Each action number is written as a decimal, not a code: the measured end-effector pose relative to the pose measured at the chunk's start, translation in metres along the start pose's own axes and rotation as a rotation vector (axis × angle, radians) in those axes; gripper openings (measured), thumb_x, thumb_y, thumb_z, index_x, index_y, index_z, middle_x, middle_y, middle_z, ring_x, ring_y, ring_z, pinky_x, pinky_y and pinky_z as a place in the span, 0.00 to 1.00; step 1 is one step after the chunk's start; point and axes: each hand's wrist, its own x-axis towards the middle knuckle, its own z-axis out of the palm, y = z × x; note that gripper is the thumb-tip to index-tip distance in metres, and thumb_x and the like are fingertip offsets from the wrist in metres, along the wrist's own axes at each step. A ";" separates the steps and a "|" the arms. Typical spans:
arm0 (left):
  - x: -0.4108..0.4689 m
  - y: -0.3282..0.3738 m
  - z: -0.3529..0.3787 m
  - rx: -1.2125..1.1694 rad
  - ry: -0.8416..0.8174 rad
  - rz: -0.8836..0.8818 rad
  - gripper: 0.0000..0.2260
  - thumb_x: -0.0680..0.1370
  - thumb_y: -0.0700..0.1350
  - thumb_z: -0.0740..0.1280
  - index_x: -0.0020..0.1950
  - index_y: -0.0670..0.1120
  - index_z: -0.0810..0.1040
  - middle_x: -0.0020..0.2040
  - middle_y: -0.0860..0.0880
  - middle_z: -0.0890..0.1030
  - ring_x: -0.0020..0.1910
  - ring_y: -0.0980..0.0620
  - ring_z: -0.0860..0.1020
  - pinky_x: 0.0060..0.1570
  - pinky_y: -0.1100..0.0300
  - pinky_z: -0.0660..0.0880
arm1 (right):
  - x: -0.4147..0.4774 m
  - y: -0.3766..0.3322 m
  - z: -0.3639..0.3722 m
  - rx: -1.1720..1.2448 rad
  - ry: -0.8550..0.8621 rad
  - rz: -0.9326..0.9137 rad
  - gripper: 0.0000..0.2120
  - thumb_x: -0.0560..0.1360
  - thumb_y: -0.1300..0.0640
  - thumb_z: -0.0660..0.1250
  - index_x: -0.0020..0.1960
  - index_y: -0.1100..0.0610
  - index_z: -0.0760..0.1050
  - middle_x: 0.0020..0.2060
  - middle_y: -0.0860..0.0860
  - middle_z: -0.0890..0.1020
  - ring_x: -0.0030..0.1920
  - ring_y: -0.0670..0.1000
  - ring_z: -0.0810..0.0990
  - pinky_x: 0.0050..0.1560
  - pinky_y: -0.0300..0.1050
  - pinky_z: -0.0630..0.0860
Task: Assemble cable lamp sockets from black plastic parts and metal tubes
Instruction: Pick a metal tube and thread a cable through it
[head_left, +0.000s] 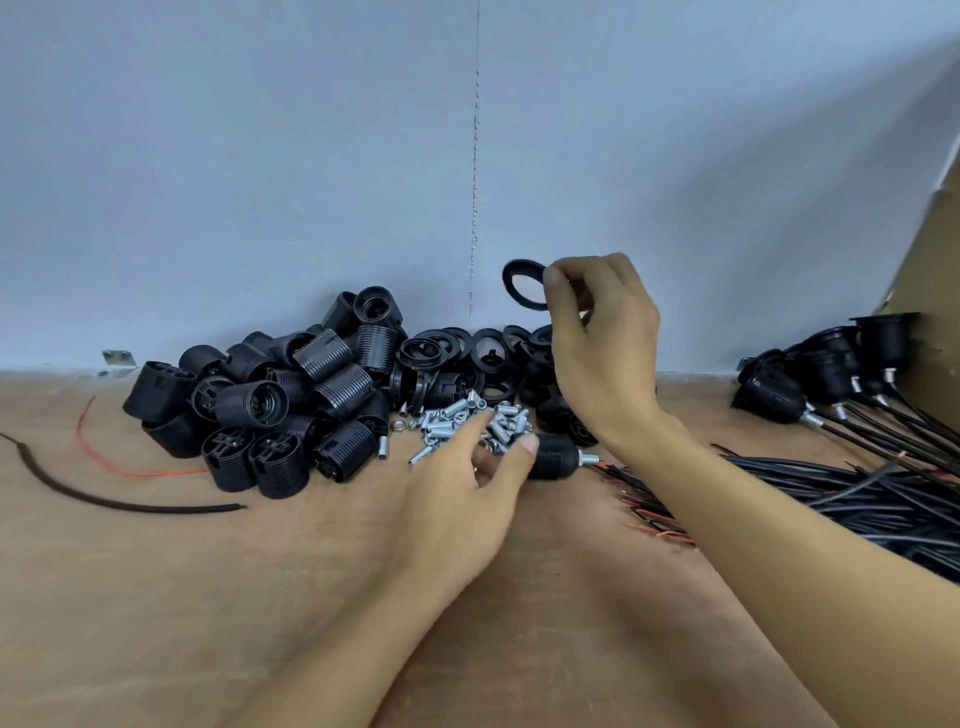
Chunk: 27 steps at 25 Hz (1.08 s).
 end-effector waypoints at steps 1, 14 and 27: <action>-0.001 0.002 -0.002 -0.041 0.037 -0.008 0.23 0.79 0.65 0.62 0.70 0.57 0.75 0.42 0.63 0.79 0.43 0.69 0.77 0.42 0.76 0.69 | -0.009 -0.004 -0.008 0.104 -0.024 0.070 0.08 0.82 0.51 0.63 0.48 0.51 0.80 0.41 0.45 0.80 0.39 0.45 0.77 0.41 0.36 0.71; 0.001 -0.003 -0.009 -0.344 0.261 -0.020 0.10 0.84 0.44 0.63 0.48 0.53 0.82 0.40 0.56 0.86 0.38 0.57 0.85 0.37 0.59 0.83 | -0.075 0.031 -0.046 -0.414 -0.644 -0.012 0.20 0.77 0.42 0.66 0.67 0.46 0.73 0.61 0.43 0.72 0.64 0.47 0.68 0.64 0.45 0.61; -0.009 0.011 -0.008 -0.192 0.208 0.114 0.08 0.80 0.41 0.69 0.43 0.51 0.79 0.42 0.57 0.84 0.45 0.63 0.82 0.45 0.74 0.73 | -0.083 0.031 -0.048 -0.087 -0.495 -0.085 0.19 0.77 0.48 0.71 0.67 0.50 0.75 0.56 0.42 0.76 0.54 0.41 0.74 0.56 0.26 0.68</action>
